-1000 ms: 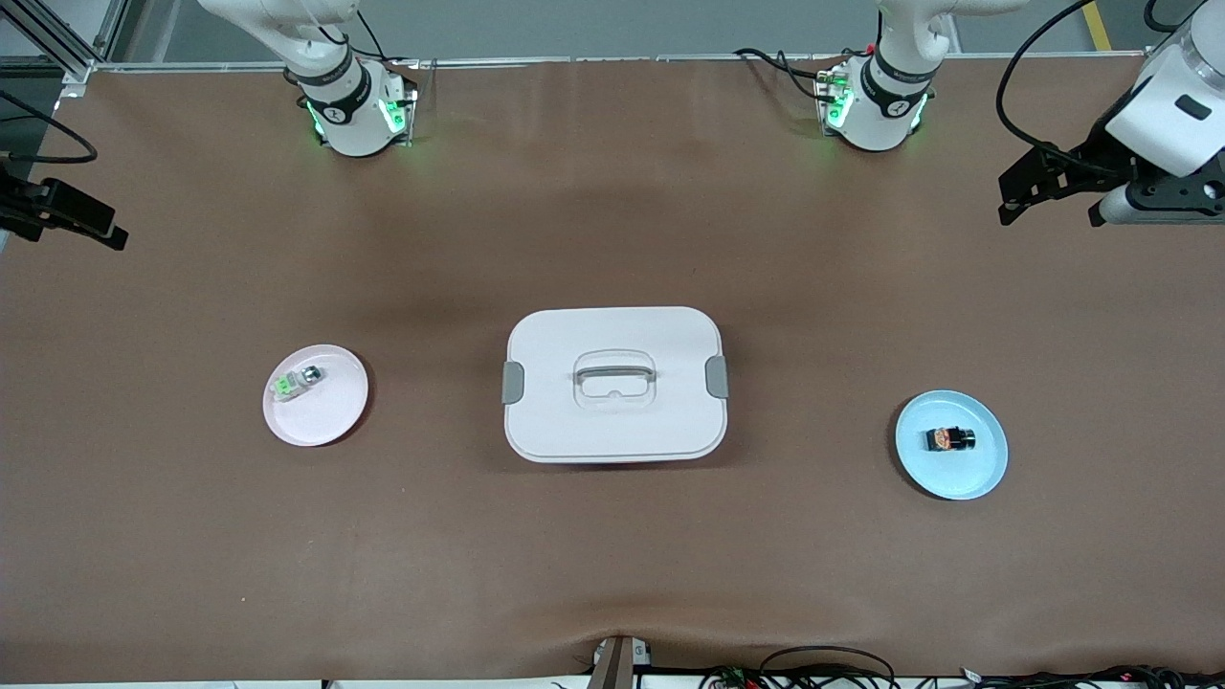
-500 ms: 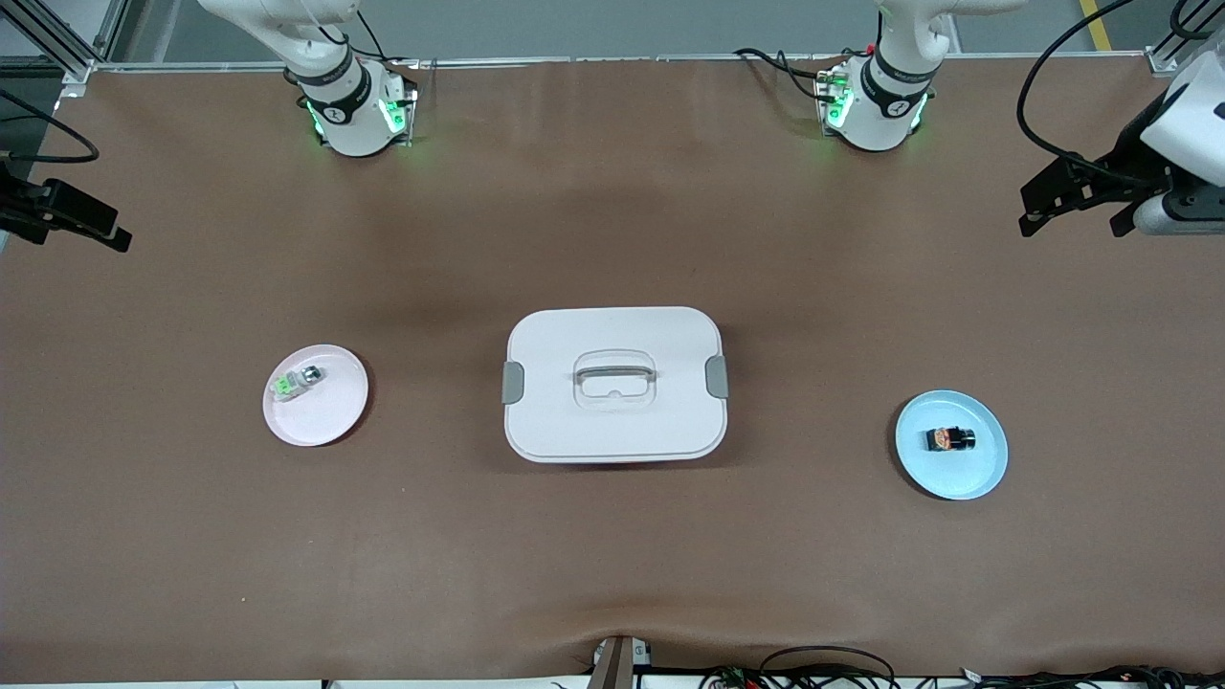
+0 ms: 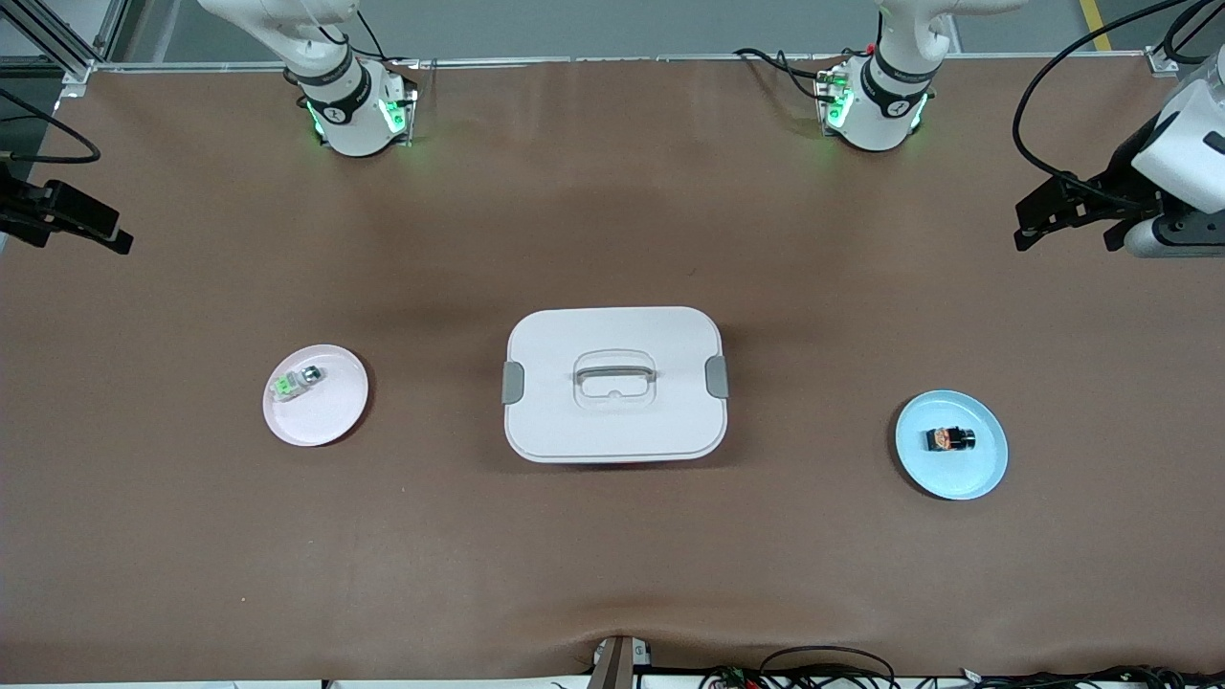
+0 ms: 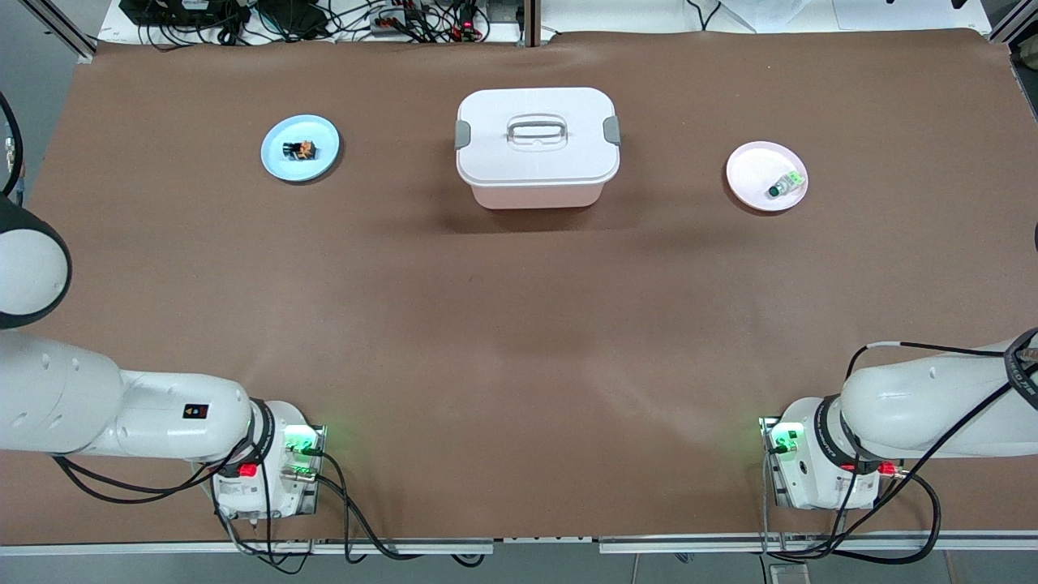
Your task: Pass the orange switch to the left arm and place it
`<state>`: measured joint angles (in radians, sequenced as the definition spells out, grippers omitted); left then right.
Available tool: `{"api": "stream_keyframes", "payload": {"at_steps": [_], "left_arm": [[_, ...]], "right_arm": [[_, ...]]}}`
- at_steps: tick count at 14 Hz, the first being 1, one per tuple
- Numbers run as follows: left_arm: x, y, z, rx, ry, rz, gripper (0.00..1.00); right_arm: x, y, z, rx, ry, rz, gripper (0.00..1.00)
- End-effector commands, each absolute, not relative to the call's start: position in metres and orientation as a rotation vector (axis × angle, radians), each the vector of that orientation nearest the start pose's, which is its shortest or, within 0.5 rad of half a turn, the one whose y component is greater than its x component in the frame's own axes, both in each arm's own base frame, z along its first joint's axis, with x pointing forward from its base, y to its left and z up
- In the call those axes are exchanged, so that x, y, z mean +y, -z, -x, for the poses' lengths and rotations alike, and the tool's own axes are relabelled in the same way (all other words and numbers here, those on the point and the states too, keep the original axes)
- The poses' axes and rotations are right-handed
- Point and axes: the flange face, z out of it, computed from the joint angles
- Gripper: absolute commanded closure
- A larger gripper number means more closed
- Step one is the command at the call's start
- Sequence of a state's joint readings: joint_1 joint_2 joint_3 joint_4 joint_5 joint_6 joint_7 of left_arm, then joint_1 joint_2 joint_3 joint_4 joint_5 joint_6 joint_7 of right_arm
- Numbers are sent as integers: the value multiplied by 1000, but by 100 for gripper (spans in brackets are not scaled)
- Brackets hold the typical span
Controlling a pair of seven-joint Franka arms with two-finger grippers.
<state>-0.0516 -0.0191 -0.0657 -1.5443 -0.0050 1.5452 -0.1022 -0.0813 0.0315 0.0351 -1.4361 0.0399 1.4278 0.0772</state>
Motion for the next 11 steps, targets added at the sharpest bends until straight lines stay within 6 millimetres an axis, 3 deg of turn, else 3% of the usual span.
{"api": "stream_keyframes", "payload": {"at_steps": [1, 11], "left_arm": [[-63, -652, -545, 35, 45, 3134, 0], [-54, -652, -544, -8, 28, 3133, 0]], "right_arm": [[-20, -659, -543, 173, -48, 3086, 0], [-19, -659, -543, 167, -51, 3091, 0]]}}
